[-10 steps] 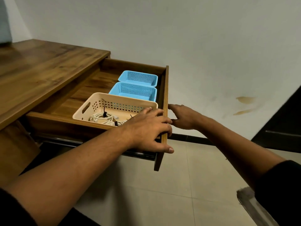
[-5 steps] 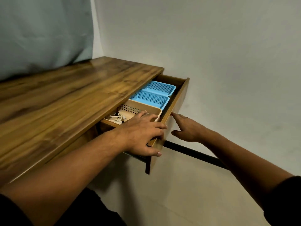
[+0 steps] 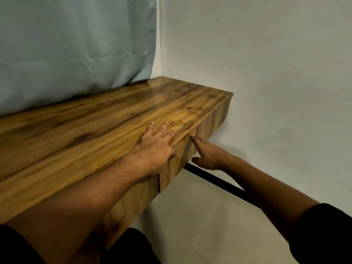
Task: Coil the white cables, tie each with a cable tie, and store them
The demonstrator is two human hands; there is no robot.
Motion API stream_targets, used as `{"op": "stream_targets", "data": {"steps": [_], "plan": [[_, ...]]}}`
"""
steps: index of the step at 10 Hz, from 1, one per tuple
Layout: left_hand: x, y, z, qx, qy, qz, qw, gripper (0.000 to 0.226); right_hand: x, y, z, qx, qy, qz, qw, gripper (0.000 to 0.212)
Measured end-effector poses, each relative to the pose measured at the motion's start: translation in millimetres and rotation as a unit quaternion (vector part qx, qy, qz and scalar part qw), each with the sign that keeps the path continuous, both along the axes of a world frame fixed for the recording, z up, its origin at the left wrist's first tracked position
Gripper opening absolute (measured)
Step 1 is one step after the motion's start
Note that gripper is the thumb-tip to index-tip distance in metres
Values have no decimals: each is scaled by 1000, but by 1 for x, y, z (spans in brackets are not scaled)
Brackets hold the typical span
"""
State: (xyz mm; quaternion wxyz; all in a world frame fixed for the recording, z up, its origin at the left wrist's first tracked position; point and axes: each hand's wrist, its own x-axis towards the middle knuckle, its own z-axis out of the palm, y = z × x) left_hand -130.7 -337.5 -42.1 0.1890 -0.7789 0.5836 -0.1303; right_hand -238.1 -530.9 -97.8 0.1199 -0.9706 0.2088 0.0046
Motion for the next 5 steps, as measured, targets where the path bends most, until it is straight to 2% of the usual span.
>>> {"op": "stream_targets", "data": {"steps": [2,3,4,5], "plan": [[-8,-9,-9,-2,7,45,999,42,10,2,-3,4,24,-12,1000,100],[-8,-4,-8,-21,29,28,999,53,8,2,12,-6,36,-13,999,93],[0,19,0,-83,119,10,989,58,9,6,41,-35,19,20,999,67],[19,45,27,-142,165,37,975,60,19,18,85,-109,-15,47,993,34]]}}
